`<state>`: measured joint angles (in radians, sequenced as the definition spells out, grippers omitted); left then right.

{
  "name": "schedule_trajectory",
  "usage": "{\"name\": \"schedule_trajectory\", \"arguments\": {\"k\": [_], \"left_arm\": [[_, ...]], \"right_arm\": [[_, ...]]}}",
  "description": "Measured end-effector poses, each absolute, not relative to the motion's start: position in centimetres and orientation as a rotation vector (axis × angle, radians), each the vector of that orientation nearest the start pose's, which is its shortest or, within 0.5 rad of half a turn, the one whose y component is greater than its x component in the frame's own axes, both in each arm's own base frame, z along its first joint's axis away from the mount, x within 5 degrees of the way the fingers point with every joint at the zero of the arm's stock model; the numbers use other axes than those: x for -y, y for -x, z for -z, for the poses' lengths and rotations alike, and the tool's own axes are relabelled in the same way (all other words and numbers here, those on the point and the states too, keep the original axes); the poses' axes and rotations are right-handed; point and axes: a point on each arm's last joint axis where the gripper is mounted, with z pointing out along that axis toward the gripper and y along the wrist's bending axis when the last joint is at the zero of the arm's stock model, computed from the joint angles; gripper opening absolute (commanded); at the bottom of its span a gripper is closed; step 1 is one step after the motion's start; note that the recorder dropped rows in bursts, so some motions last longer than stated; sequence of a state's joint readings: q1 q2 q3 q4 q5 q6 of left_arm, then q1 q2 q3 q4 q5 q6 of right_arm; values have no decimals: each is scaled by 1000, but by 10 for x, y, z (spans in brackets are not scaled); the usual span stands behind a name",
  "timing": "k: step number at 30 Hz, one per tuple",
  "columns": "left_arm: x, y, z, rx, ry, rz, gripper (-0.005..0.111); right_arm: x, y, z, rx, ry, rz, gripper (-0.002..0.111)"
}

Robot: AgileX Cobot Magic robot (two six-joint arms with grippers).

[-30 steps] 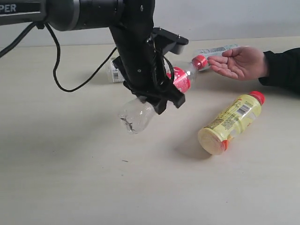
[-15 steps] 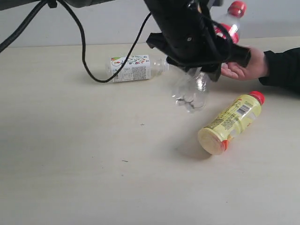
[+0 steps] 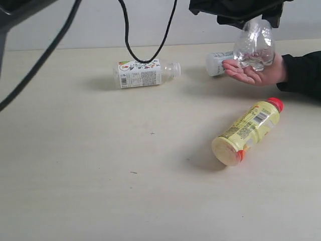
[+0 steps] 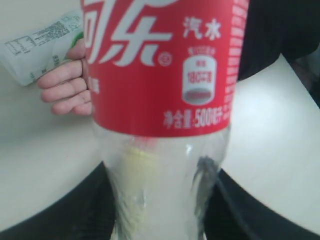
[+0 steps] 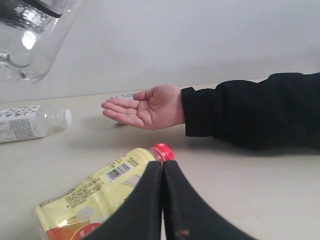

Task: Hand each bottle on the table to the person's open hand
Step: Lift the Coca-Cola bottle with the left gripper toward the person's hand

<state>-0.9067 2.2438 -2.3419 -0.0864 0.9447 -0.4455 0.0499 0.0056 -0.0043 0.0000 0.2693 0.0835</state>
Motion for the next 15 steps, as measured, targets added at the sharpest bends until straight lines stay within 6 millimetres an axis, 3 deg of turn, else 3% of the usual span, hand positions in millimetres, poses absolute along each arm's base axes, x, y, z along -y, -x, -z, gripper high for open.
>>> {"name": "schedule_trajectory", "arguments": {"k": [6, 15], "left_arm": [[427, -325, -303, -2410, -445, 810, 0], [453, -333, -284, -2339, -239, 1151, 0]], "right_arm": [[-3, -55, -190, -1755, -30, -97, 0], [-3, -55, -190, -1755, -30, -97, 0]]}}
